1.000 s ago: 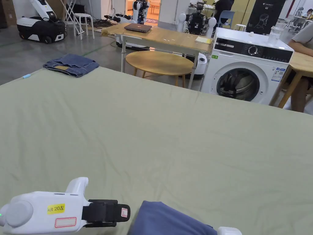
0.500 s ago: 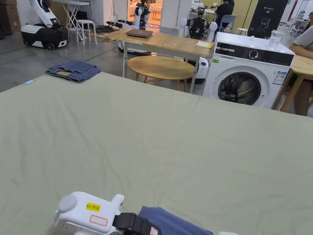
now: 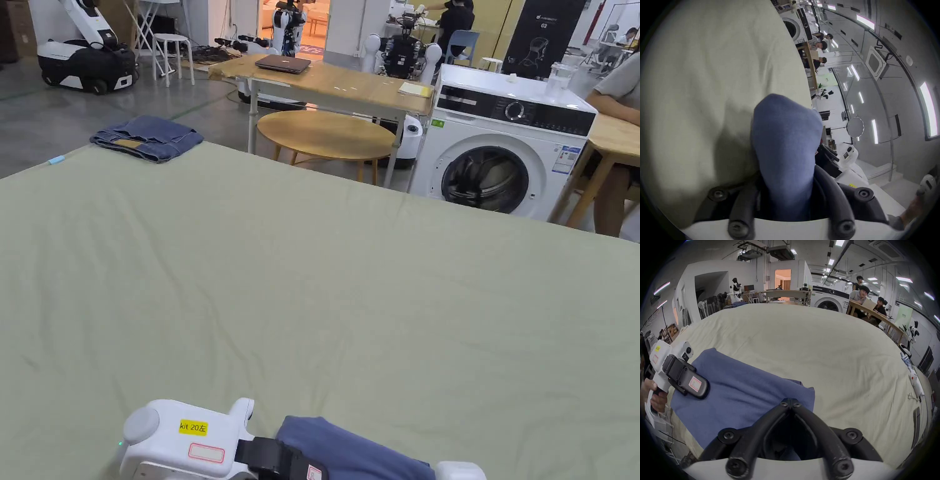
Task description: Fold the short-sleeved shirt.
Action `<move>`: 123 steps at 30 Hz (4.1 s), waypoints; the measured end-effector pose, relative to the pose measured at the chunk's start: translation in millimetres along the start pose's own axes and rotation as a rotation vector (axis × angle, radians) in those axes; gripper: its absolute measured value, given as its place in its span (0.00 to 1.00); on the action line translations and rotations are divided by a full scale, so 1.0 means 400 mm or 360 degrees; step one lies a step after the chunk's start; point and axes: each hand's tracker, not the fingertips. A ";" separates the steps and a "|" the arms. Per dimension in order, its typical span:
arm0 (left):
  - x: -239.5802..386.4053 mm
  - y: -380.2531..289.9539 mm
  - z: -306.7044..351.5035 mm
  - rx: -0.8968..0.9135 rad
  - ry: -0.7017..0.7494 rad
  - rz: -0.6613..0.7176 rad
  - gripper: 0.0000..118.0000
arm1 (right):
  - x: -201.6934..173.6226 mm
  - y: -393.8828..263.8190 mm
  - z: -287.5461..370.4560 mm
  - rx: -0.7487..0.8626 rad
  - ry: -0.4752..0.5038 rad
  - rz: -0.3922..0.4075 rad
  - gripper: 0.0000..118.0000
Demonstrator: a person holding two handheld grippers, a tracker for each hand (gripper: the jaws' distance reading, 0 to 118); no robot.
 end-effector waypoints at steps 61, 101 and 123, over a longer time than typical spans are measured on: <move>0.171 0.174 1.118 0.0842 0.1340 -0.0019 0.55 | 0.080 0.230 0.056 0.0558 -0.0119 -0.0008 0.00; 0.488 -0.041 -0.007 0.1485 0.1386 -0.1445 0.00 | 0.107 0.258 0.127 0.0897 -0.0285 -0.0230 0.00; 0.488 -0.058 0.003 0.1558 0.1426 -0.1421 0.00 | 0.093 0.238 0.131 0.0893 -0.0326 -0.0201 0.00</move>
